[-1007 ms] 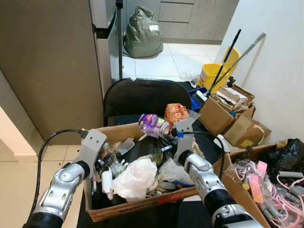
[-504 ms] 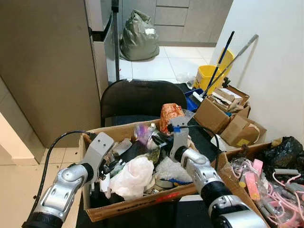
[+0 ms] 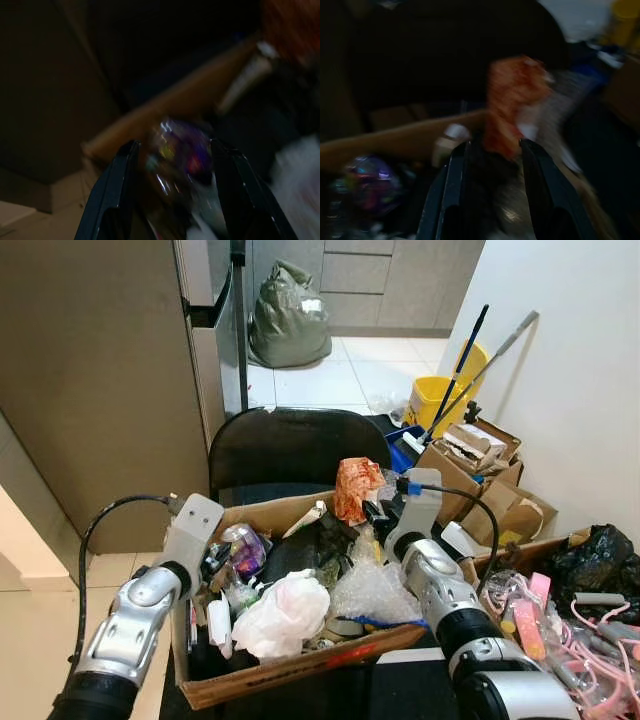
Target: Picking trash to rubbish bin
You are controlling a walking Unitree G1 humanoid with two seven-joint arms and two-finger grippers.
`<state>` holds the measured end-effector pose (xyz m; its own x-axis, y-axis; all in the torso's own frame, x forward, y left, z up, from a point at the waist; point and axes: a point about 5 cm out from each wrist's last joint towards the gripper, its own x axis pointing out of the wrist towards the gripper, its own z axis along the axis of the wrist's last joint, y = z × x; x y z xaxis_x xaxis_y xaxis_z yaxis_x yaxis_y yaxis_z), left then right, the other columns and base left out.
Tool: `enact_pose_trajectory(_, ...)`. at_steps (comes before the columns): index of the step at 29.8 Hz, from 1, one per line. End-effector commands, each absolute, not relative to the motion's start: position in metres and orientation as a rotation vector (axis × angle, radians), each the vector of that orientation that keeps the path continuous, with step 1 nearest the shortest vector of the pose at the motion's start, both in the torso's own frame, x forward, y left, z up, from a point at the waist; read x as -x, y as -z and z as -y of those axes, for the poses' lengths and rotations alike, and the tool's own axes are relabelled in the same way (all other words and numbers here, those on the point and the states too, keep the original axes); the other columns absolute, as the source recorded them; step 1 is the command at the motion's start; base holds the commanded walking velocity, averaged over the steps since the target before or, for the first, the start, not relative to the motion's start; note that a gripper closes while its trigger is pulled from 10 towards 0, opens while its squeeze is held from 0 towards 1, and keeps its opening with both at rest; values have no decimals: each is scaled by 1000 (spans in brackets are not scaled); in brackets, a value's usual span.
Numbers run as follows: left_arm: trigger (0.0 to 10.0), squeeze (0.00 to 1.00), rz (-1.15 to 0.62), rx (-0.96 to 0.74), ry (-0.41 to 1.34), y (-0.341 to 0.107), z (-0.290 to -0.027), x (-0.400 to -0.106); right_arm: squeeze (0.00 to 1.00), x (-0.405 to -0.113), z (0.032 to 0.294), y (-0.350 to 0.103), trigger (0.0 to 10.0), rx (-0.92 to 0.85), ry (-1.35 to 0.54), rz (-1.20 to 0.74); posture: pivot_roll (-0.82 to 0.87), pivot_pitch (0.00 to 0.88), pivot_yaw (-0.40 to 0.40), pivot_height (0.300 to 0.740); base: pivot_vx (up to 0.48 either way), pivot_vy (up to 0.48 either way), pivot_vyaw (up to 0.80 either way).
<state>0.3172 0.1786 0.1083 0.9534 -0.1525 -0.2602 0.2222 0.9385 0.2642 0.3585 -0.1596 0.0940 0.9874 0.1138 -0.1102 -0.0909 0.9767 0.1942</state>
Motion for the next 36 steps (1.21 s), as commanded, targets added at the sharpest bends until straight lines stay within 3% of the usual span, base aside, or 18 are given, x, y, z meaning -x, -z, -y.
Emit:
enact_pose_trajectory(1,10000,0,-203,-292,144,-110,-177,-318,0,-346,177,-79,10000,-203,4,-139,2,24,-60,740,0,0,-800)
enact_pose_trajectory(12,10000,0,-194,-319,46,-112,-187,-319,0,-328,189,-67,10000,-182,69,-130,-10,31,-55,740,0,0,-800)
enact_pose_trajectory(13,10000,0,-174,-263,-50,-113,-199,-320,0,-326,195,-67,10000,-191,104,-120,-5,28,-57,740,0,0,-800)
enact_pose_trajectory(17,10000,0,-165,-201,-93,-114,-204,-320,0,-325,194,-70,10000,-186,103,-101,-12,30,-52,740,0,0,-800)
enact_pose_trajectory(36,10000,0,-180,-237,-65,-110,-199,-320,0,-314,192,-61,10000,-218,168,-125,-8,46,-33,740,0,0,-800)
